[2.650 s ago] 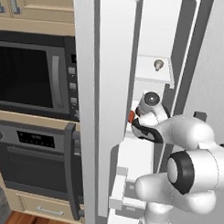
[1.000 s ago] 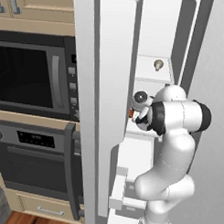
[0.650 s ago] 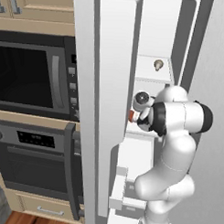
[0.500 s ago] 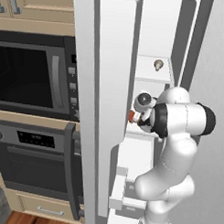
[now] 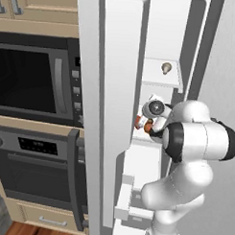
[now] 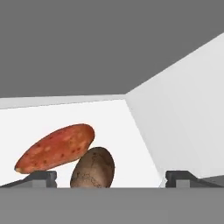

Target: Take the potato and mushroom from the highest rack and move them to the second highest rack where the tangerine and sweet potato are located, to maximize freezer space. Close the freezer door after rearranging.

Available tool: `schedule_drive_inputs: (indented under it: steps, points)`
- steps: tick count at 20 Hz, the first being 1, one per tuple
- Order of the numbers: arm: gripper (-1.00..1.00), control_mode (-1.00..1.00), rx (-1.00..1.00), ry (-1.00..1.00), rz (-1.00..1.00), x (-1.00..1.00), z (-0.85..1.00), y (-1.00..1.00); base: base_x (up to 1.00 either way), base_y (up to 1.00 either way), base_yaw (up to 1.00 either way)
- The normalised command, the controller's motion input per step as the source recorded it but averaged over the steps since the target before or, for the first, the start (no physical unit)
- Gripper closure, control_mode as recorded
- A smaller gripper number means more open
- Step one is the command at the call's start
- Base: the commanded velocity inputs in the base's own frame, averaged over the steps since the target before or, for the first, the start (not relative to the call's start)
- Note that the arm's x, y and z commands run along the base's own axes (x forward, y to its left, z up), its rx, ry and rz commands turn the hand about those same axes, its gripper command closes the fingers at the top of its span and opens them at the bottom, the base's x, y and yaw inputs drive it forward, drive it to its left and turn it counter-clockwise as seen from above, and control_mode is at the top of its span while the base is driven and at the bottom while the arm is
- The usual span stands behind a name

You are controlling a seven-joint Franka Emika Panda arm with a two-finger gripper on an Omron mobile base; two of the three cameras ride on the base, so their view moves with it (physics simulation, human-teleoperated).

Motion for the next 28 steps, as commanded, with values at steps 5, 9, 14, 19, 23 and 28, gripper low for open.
schedule_drive_inputs:
  steps: [5,9,14,19,23,28]
  points:
    - [-1.0,-1.0,0.11,-0.14,-0.21,-0.7,0.5,0.09,0.0,0.0,0.0]
    - [-1.0,-1.0,0.14,-0.02,-0.15,-0.74,0.6,0.11,0.0,0.0,0.0]
    - [-1.0,-1.0,0.17,0.0,-0.14,-0.66,0.72,0.12,0.0,0.0,0.0]
    - [-1.0,-1.0,0.2,0.11,-0.05,-0.56,0.74,0.09,0.0,0.0,0.0]
    - [-1.0,-1.0,0.16,0.2,-0.01,-0.59,0.66,0.14,0.0,0.0,0.0]
    - [-1.0,-1.0,0.12,0.18,0.0,-0.59,0.58,0.12,0.0,0.0,0.0]
